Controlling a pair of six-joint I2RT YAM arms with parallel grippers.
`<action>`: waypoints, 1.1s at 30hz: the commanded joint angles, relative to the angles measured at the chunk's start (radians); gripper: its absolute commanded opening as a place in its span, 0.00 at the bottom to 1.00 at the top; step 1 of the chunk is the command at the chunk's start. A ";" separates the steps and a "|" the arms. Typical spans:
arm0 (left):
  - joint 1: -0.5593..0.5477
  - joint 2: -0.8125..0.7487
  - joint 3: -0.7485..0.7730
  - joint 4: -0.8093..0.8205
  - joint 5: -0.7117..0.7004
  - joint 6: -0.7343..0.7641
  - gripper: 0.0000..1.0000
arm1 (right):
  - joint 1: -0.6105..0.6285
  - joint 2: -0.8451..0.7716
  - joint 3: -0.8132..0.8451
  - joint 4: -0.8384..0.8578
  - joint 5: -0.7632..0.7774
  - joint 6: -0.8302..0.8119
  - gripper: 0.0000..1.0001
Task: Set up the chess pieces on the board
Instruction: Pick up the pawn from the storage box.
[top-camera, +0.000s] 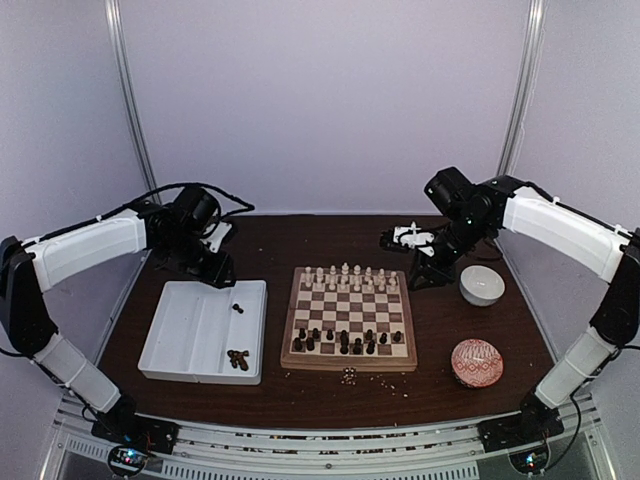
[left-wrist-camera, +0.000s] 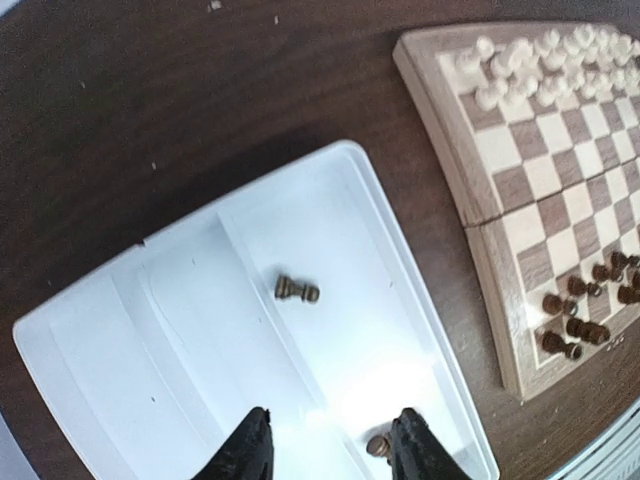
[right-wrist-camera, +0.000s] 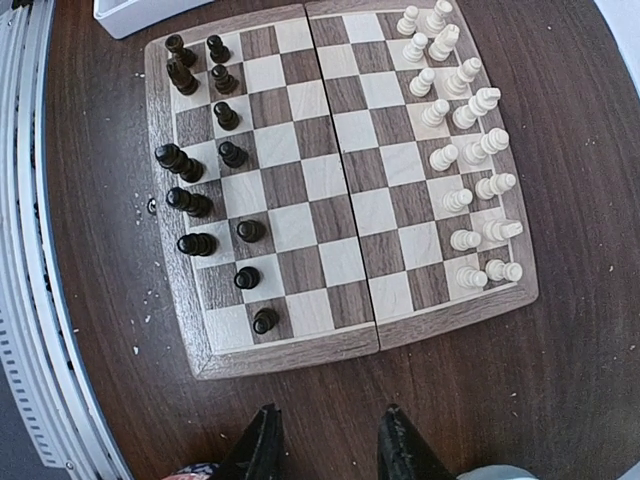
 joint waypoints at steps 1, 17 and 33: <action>-0.047 0.001 -0.029 -0.075 -0.014 -0.076 0.39 | -0.027 -0.024 -0.054 0.149 -0.107 0.059 0.34; -0.094 0.277 0.003 0.106 -0.187 -0.775 0.38 | -0.028 -0.060 -0.131 0.162 -0.167 0.032 0.33; -0.095 0.394 0.051 0.153 -0.323 -1.065 0.35 | -0.028 -0.053 -0.146 0.148 -0.195 0.010 0.33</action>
